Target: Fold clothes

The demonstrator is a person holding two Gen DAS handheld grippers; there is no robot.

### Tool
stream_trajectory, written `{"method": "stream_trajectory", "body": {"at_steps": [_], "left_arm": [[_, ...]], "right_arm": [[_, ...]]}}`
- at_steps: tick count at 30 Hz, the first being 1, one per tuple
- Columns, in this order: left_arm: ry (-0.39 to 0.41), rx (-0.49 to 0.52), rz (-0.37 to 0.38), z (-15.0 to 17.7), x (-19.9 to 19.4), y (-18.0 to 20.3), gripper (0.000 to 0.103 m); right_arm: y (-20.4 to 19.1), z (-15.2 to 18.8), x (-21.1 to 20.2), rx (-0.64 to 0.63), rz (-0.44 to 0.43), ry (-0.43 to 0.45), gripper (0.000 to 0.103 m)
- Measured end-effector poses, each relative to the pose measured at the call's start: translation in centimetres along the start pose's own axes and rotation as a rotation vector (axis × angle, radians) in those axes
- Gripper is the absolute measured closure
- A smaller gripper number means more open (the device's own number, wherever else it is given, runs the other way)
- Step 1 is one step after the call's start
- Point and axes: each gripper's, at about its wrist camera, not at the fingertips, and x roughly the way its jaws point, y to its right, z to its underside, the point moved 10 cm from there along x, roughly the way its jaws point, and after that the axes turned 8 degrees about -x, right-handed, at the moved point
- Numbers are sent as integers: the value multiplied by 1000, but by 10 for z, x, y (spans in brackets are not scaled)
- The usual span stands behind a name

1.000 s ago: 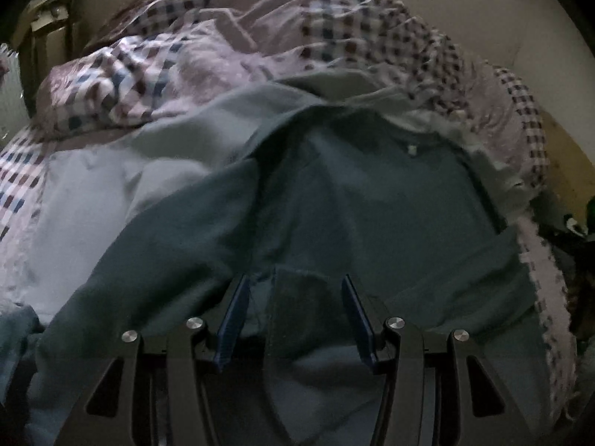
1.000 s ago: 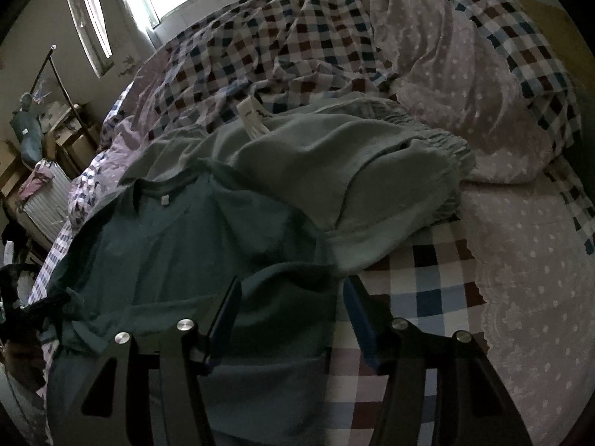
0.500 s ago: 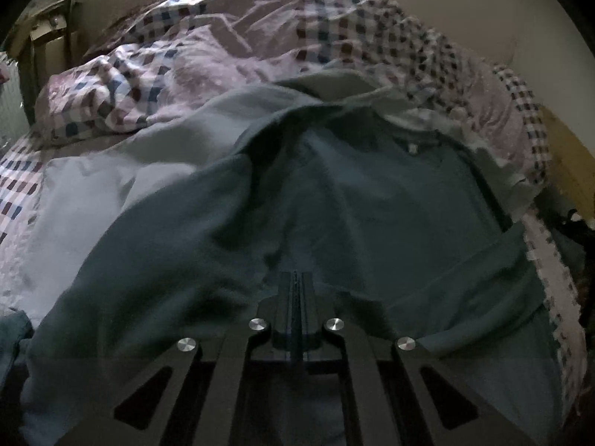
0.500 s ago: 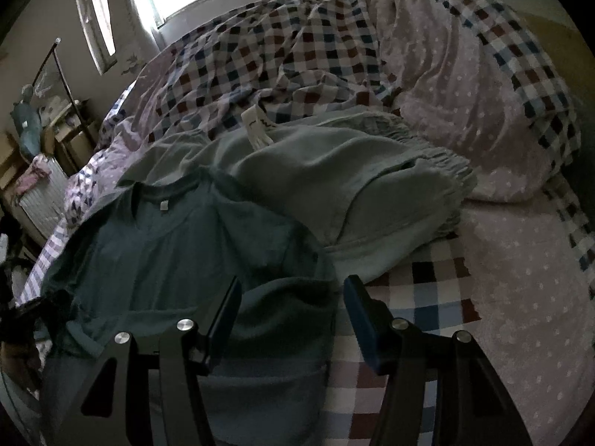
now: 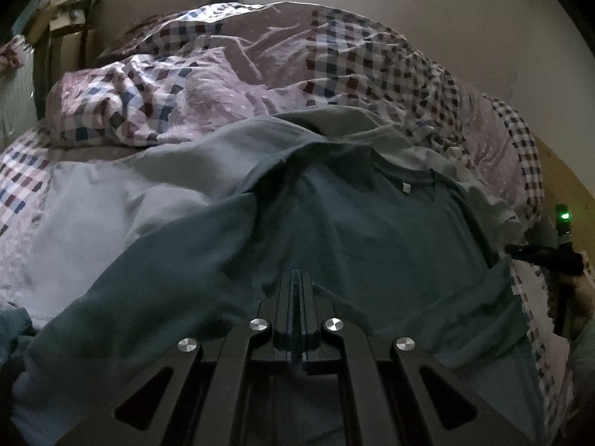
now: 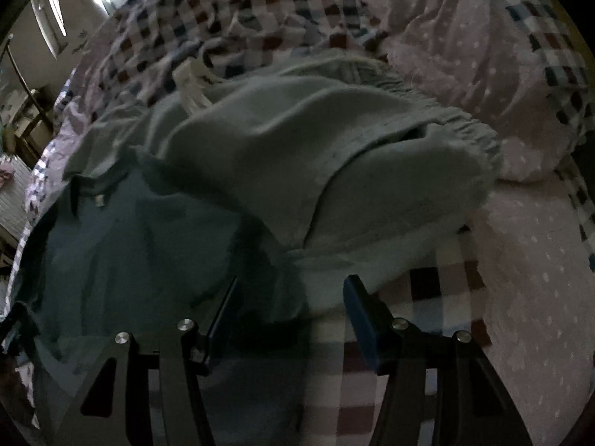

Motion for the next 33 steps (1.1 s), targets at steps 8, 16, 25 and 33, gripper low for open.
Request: {"method": "stream_trajectory", "body": {"at_steps": [8, 16, 25, 33], "left_arm": [[19, -23, -13, -3, 0, -6, 102], [155, -77, -5, -29, -17, -6, 102], [123, -34, -60, -20, 33, -11, 102], [175, -49, -20, -26, 26, -6, 62]], "right_arm": [[-4, -11, 1, -74, 27, 86, 102], [29, -44, -65, -70, 221, 302, 103], [53, -24, -5, -83, 324, 130, 100], [63, -10, -32, 0, 426, 173, 46]]}}
